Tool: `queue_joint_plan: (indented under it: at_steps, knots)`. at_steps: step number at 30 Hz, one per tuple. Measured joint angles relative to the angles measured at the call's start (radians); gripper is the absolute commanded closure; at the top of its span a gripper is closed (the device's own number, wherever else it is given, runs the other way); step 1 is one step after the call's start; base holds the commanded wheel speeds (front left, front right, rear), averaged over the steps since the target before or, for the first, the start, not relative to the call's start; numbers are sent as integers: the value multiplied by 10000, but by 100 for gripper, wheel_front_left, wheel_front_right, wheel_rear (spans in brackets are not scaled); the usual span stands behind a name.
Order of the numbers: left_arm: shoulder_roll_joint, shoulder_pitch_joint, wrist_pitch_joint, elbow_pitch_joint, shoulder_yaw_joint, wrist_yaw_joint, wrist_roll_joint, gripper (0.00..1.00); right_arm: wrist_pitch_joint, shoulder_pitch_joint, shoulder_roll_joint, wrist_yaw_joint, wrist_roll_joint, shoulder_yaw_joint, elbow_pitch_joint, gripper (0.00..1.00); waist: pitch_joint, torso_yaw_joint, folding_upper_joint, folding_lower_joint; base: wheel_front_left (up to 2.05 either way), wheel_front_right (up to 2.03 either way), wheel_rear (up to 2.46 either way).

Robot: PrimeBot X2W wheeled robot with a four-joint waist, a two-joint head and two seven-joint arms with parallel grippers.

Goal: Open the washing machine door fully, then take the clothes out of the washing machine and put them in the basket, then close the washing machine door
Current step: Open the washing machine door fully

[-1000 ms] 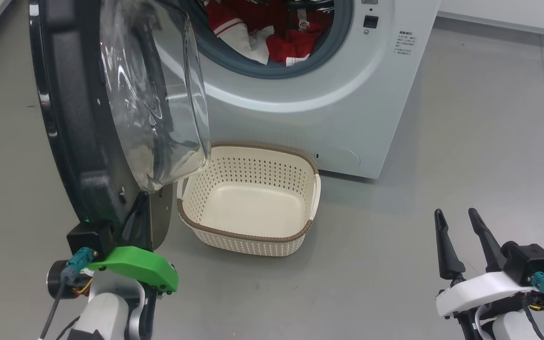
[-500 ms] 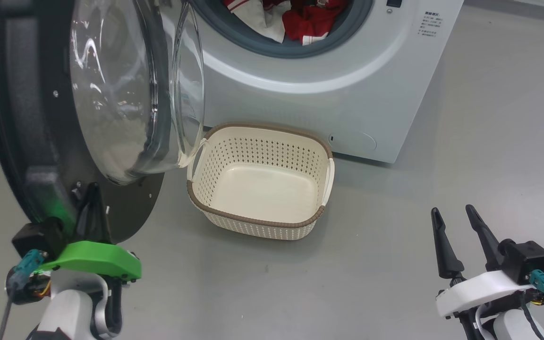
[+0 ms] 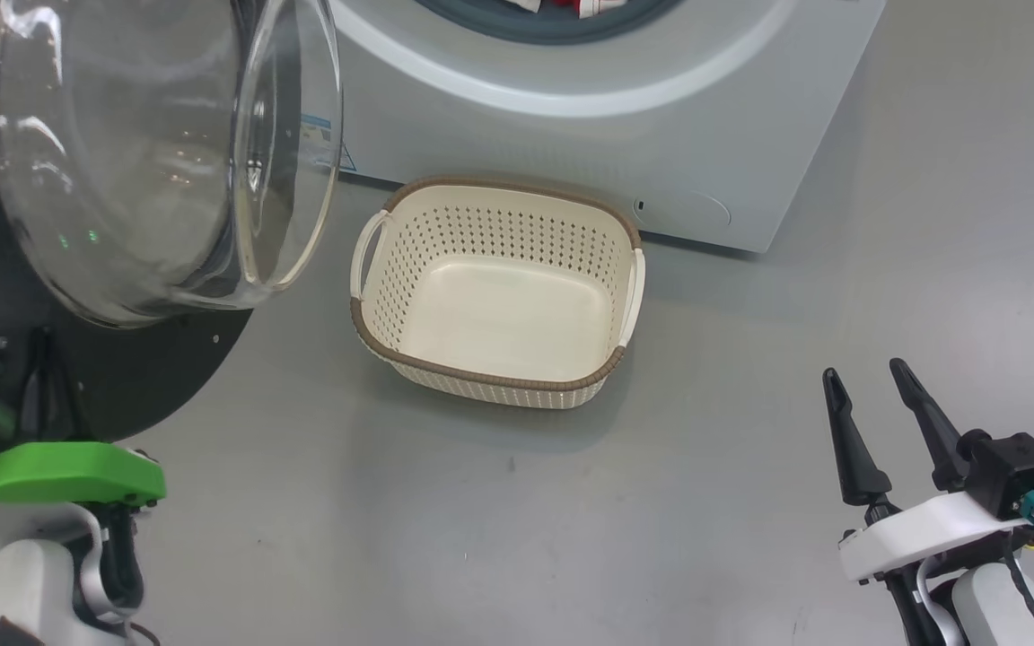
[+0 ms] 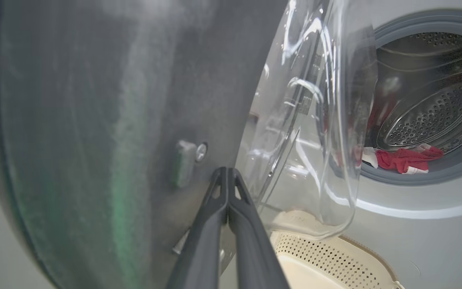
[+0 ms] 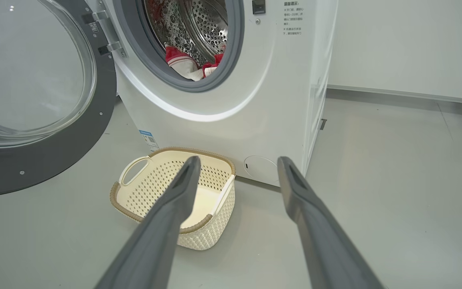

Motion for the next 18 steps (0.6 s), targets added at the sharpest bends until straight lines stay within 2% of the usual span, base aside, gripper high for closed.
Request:
queue_joint_plan:
  at_steps: [12,18]
  knots:
    - [420,-494,-81,38,779,33,-144,100,88,-239,-502,2,0,-77,-255,0,955,-61,0,0,0,0,0]
    - [447,-756,-94,207,1089,33,-167,100,100,-337,-736,2,0,-165,-359,0,1310,-20,0,0,0,0,0]
